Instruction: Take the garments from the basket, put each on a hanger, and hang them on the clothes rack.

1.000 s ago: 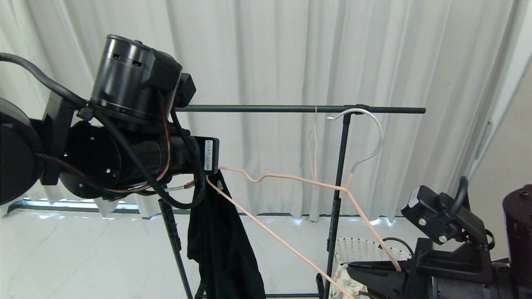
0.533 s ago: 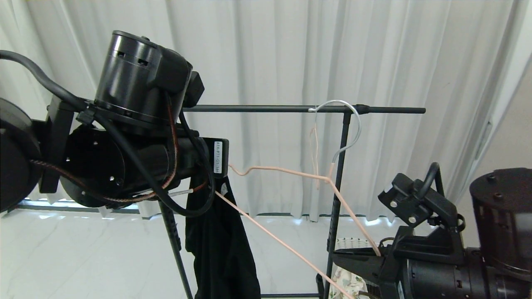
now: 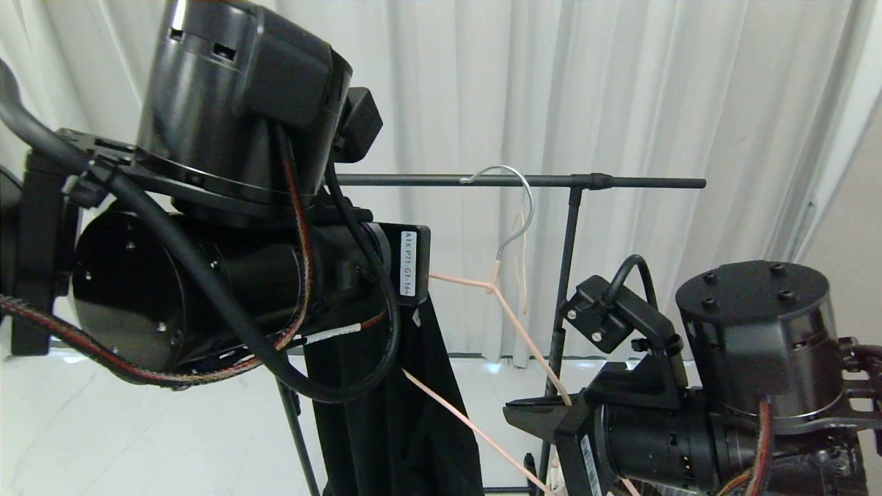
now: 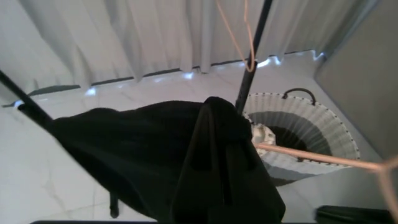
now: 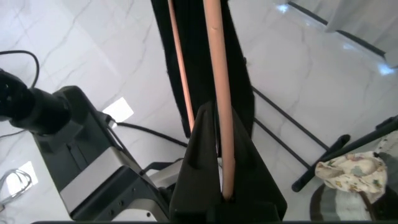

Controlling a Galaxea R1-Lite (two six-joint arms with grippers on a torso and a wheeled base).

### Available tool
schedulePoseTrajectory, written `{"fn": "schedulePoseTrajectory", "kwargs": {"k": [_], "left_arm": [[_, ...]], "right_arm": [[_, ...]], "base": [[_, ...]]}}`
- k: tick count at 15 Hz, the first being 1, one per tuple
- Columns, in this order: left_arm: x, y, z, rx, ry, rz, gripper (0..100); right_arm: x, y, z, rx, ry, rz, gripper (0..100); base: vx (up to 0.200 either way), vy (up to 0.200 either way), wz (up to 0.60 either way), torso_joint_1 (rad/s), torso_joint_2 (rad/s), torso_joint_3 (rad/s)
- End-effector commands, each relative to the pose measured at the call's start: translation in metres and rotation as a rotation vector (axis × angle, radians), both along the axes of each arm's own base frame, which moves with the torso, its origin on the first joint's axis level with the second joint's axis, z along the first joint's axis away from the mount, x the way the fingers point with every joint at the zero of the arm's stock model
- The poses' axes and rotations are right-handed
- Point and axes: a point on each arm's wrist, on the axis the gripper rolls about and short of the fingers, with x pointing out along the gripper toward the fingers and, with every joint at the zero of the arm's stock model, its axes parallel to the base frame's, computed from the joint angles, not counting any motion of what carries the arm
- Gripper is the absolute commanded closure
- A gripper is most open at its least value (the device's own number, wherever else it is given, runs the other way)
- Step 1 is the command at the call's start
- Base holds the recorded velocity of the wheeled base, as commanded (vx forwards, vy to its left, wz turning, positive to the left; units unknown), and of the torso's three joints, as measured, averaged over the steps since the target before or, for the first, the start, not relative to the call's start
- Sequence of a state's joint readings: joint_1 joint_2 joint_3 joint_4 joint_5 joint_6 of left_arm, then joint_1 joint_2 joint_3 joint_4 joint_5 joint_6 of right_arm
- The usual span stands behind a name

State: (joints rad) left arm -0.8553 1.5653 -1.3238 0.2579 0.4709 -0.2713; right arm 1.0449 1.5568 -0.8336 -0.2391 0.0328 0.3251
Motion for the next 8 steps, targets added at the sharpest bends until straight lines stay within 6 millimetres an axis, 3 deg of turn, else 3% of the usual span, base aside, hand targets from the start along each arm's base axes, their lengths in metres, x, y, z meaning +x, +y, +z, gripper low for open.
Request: {"fn": "schedulePoseTrajectory", "kwargs": {"k": [1,8], "left_arm": [[-0.004,-0.003,0.004,-0.011,-0.009,-0.016,100],[-0.014,-0.012,0.016,-0.063,-0.031,-0.057,100]], "right_arm": [[0.002,0.006,-0.006,-0.019,0.012,0.003,100],[0.002,0.007,-0.006,-0.01,0.032,-0.007,100]], "base": [[0.0,0.0,0.0,0.0,0.0,0.0],[0.0,0.0,0.0,0.0,0.0,0.0]]}}
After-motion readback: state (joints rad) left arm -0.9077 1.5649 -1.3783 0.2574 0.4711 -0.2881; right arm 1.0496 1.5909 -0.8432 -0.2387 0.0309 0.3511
